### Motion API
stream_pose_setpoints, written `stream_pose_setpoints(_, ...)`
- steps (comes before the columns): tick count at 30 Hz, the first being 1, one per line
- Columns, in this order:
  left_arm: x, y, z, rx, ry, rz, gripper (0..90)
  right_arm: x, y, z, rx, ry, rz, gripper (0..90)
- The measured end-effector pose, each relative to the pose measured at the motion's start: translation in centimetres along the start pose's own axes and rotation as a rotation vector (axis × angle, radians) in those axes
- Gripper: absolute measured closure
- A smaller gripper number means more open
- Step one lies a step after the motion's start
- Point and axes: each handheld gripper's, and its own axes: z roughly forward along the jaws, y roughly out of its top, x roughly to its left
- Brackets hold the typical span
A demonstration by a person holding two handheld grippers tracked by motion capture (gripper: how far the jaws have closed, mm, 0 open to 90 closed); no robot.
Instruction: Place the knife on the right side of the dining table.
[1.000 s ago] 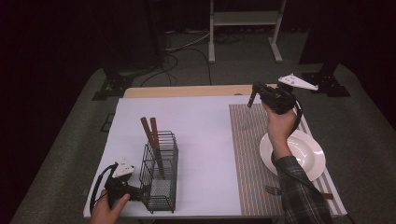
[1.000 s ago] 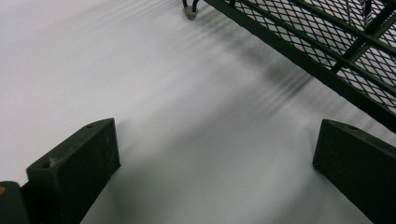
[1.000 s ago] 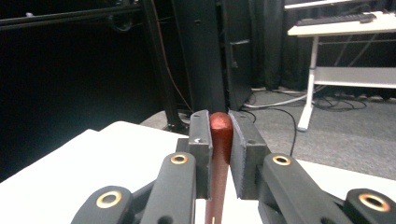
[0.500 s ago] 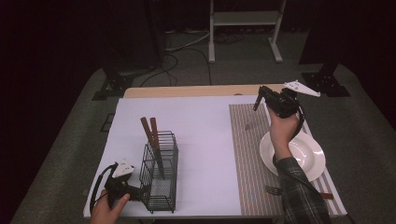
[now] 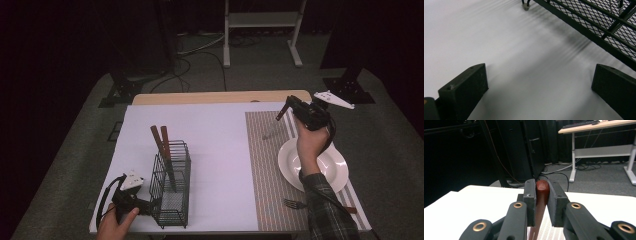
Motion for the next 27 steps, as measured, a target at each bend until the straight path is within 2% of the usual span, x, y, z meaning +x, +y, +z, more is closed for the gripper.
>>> stream_pose_setpoints(14, 0.0, 0.0, 0.0, 0.0, 0.0, 0.0, 0.0, -1.9, -1.0, -1.5, 0.002, -0.033, 0.041, 75.0)
stream_pose_setpoints(27, 0.0, 0.0, 0.0, 0.001, 0.0, 0.0, 0.0, -3.5, -1.6, -2.0, 0.017, -0.056, 0.089, 70.7)
